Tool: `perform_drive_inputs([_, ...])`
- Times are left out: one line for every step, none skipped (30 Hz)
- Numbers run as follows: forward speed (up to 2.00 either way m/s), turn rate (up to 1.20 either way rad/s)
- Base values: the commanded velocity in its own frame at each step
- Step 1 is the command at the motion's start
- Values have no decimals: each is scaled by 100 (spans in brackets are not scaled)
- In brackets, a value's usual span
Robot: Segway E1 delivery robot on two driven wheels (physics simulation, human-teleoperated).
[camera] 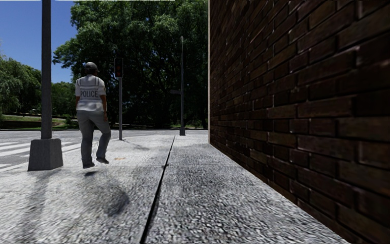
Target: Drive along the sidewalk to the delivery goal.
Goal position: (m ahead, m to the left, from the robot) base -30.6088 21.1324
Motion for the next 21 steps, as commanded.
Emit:
perform_drive_inputs([141, 0])
perform_drive_inputs([139, 0])
perform_drive_inputs([138, 0])
perform_drive_inputs([137, 0])
perform_drive_inputs([137, 0])
perform_drive_inputs([129, 0])
perform_drive_inputs([116, 0])
perform_drive_inputs([110, 0])
perform_drive_inputs([110, 0])
perform_drive_inputs([107, 0])
perform_drive_inputs([106, 0])
perform_drive_inputs([106, 0])
perform_drive_inputs([106, 0])
perform_drive_inputs([106, 0])
perform_drive_inputs([103, 0])
perform_drive_inputs([98, 0])
perform_drive_inputs([98, 0])
perform_drive_inputs([93, 0])
perform_drive_inputs([90, 2])
perform_drive_inputs([86, 5])
perform_drive_inputs([86, 5])
